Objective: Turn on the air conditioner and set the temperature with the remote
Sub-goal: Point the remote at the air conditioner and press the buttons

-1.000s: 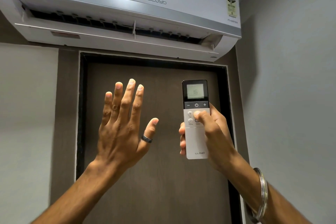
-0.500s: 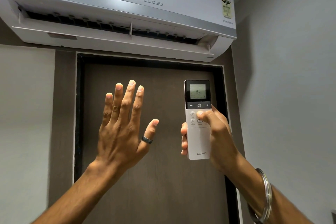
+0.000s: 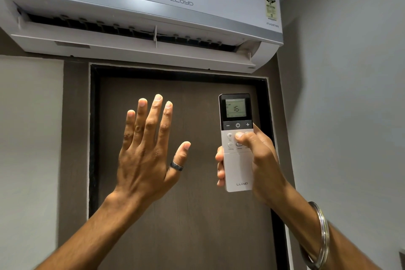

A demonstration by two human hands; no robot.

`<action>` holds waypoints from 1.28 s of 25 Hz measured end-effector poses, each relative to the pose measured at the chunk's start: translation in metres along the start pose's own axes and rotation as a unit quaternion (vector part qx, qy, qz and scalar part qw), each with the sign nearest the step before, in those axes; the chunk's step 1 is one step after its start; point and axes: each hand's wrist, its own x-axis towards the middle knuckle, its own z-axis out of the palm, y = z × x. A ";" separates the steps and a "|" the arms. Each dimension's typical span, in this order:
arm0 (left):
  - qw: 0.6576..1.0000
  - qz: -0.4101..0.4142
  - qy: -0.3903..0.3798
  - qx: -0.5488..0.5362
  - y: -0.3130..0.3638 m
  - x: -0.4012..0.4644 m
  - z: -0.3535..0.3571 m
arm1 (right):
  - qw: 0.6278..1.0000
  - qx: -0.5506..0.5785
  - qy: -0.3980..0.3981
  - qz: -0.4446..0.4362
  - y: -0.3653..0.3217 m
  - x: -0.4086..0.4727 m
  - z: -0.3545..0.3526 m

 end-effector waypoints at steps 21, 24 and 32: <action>1.000 -0.002 0.004 0.003 0.001 0.005 0.009 | 0.998 0.012 0.063 0.024 0.010 0.011 -0.006; 1.000 -0.001 0.005 0.005 0.000 0.005 0.010 | 0.997 0.007 0.065 0.031 0.015 0.012 -0.007; 1.000 0.000 0.004 0.010 -0.006 0.000 0.013 | 0.996 -0.001 0.080 0.038 0.016 0.015 -0.004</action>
